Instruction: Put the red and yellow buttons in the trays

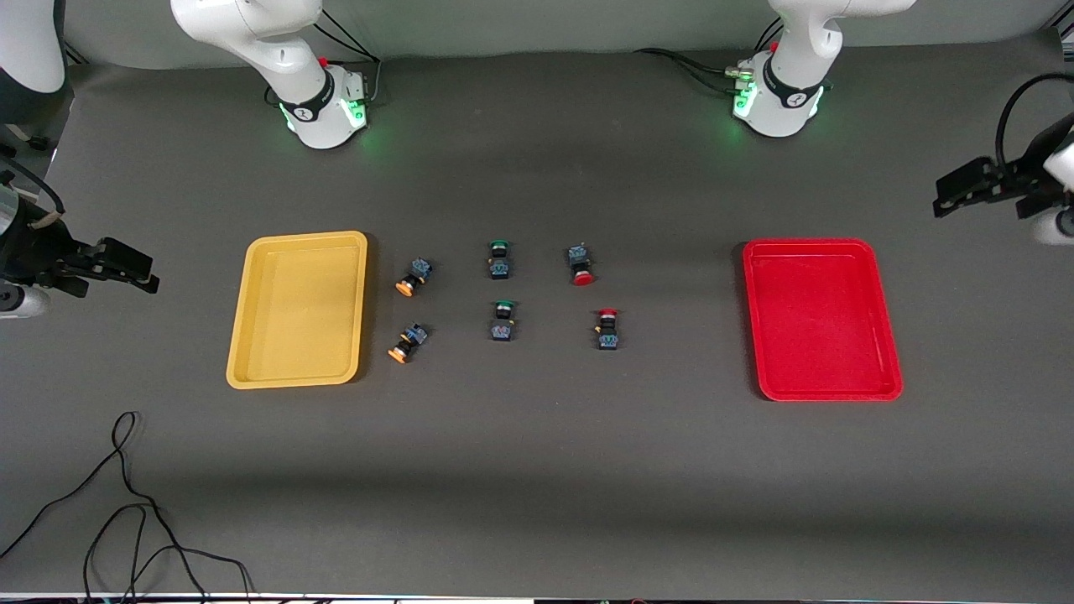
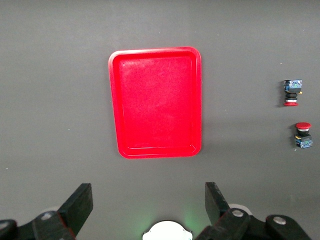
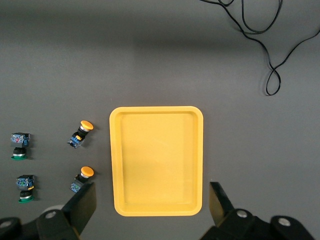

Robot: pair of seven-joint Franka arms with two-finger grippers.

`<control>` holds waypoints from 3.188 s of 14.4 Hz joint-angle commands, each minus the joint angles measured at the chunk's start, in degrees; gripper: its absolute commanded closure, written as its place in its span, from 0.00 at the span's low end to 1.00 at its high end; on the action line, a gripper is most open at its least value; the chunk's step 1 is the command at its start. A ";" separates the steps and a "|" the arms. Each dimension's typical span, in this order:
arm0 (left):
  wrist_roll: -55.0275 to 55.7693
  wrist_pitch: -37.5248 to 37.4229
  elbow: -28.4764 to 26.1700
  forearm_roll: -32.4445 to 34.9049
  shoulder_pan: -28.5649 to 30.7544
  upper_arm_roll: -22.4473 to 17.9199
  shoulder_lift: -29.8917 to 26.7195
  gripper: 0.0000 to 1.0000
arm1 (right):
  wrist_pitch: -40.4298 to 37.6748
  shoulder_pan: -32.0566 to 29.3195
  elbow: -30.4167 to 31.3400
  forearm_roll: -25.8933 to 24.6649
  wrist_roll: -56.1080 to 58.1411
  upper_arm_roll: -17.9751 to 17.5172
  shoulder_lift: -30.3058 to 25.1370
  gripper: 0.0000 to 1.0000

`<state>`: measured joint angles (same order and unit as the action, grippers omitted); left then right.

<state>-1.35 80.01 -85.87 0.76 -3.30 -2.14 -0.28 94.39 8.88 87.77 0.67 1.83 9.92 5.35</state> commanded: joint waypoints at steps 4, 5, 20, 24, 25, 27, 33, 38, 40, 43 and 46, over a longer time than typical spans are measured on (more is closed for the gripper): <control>-0.32 4.01 -3.87 0.12 -0.22 -0.41 -0.33 0.00 | -1.49 1.84 -1.64 -0.84 -0.70 0.10 1.77 0.00; -0.32 4.01 -3.87 0.12 -0.13 -0.32 -0.33 0.00 | -1.66 1.84 -1.64 -0.84 -0.52 0.10 2.30 0.00; 23.64 11.90 -5.63 -1.90 -19.96 1.26 6.51 0.00 | 24.14 24.68 34.01 4.69 -36.18 0.37 -1.30 0.00; 34.20 18.15 -6.77 -2.34 -30.69 1.26 8.89 0.00 | 34.97 29.43 42.38 4.61 -42.95 0.37 0.62 0.00; 36.83 19.38 -7.29 -2.34 -33.50 1.26 9.42 0.00 | 36.82 29.87 43.44 4.61 -44.18 0.37 1.59 0.00; 38.44 22.01 -9.31 -2.34 -36.76 1.26 9.42 0.00 | 41.64 29.88 45.64 4.60 -45.25 0.37 3.70 0.00; 45.99 29.92 -10.46 -3.31 -44.42 1.26 12.49 0.00 | 54.57 30.40 49.95 4.95 -45.69 0.28 10.03 0.00; 46.79 45.71 -22.12 -2.61 -45.83 1.26 16.01 0.00 | 55.29 30.49 49.95 5.31 -45.78 0.28 11.79 0.00; 46.71 51.10 -25.83 -2.26 -46.79 1.26 18.11 0.00 | 55.38 30.49 49.95 5.48 -46.56 0.28 12.06 0.02; 46.53 54.09 -25.93 0.12 -46.71 1.18 23.55 0.00 | 55.38 30.49 49.78 5.48 -46.83 0.19 12.41 0.06; 46.44 57.35 -25.84 0.21 -46.53 1.18 27.51 0.00 | 55.99 30.49 49.78 5.57 -47.27 0.19 12.58 0.07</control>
<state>44.21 135.42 -111.95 -0.16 -48.80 0.02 25.19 149.00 38.35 137.89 5.54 -43.95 9.56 17.18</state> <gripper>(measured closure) 0.000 0.062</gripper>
